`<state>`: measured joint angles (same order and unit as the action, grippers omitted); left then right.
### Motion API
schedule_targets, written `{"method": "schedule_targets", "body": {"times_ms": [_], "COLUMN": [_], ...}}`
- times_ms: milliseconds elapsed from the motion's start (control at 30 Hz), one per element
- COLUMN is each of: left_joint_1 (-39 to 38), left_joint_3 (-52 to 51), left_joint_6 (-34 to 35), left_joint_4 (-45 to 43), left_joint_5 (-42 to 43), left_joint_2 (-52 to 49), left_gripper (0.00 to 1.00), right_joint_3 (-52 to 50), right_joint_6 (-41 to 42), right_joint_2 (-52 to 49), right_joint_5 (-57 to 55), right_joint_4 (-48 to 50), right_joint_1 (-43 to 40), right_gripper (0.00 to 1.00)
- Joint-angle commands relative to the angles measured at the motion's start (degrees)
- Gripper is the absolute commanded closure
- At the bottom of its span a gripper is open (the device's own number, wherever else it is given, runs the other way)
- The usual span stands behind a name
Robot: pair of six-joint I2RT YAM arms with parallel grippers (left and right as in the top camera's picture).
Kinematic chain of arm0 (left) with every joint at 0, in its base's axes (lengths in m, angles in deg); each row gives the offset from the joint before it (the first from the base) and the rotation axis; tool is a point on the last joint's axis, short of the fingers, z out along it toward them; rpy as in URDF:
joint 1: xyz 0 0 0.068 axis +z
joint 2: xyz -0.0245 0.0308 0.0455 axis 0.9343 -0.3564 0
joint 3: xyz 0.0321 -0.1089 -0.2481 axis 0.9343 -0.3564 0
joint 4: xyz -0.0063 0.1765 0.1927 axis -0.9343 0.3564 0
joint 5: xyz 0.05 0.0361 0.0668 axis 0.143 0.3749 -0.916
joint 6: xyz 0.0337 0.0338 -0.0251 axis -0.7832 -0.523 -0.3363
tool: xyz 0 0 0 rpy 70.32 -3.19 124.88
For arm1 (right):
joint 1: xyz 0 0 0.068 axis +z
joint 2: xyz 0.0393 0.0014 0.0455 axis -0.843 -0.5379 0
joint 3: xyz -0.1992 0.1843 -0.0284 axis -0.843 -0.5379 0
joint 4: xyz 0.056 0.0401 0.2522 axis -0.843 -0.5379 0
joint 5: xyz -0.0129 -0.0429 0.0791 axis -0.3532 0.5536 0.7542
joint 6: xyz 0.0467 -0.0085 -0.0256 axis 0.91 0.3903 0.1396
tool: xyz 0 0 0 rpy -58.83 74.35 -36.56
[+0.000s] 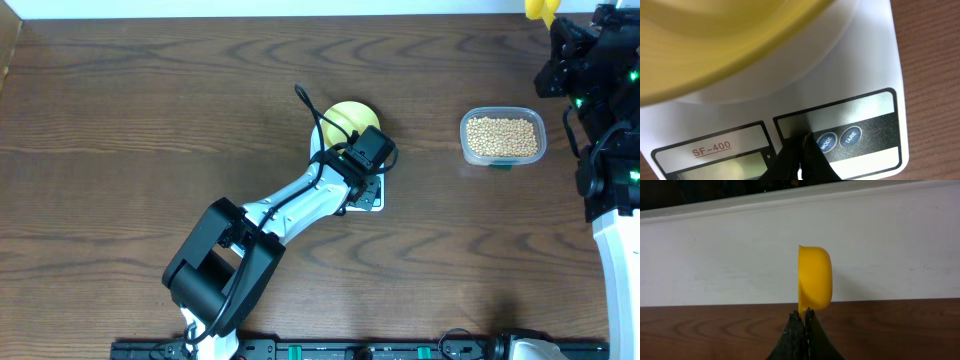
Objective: Scoop item into bowl and weigh 50g on scale
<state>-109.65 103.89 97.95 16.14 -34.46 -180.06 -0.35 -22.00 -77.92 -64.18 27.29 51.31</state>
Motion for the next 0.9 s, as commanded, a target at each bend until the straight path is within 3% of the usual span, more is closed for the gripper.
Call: {"method": "schedule_targets", "body": {"times_ms": [0,867], "left_joint_1": [1.1,1.2], "left_joint_3": [-1.6,-5.4], "left_joint_6": [-0.1,0.3], "left_joint_4": [1.6,3.6], "left_joint_5": [-0.9,-1.0], "left_joint_2": [-3.8,-7.0], "left_gripper": [0.93,0.93], "right_joint_3": [1.0,1.0], "right_joint_6": [-0.9,-0.9], "right_joint_2": [-0.3,-0.3], "right_joint_5": [0.4,0.3], "right_joint_4": [0.1,0.0], "right_joint_1": [-0.3,-0.3], "right_gripper": [0.99,0.99]}}
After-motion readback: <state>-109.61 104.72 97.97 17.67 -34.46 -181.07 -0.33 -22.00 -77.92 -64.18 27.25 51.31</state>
